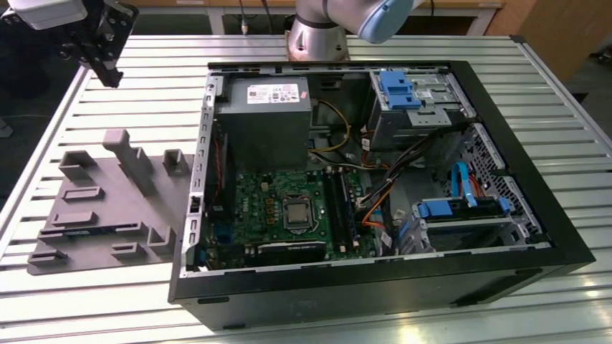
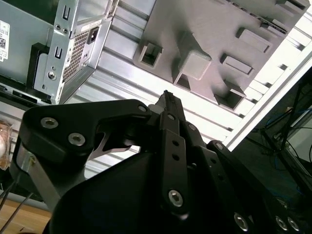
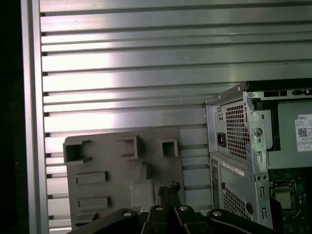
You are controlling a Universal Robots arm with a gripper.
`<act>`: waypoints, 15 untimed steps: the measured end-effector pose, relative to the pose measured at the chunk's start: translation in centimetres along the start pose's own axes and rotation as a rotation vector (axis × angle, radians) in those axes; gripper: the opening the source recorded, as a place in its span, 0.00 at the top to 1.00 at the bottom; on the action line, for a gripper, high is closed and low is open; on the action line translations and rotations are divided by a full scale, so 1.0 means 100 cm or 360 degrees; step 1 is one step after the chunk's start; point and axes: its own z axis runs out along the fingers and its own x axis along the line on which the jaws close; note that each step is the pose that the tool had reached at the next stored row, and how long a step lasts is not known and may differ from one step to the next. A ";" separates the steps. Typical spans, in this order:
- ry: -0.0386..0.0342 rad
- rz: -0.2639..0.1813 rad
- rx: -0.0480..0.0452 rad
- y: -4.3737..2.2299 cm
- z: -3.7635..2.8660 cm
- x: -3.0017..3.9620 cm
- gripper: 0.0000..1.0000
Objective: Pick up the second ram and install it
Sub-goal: 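Reach for the second ram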
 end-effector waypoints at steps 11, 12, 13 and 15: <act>0.0000 0.0000 0.0000 -0.0054 0.0007 0.0043 0.89; 0.0000 0.0000 0.0000 -0.0060 0.0007 0.0047 0.89; 0.0000 0.0000 0.0000 -0.0066 0.0009 0.0050 0.89; 0.0000 0.0000 0.0000 -0.0077 0.0010 0.0057 0.89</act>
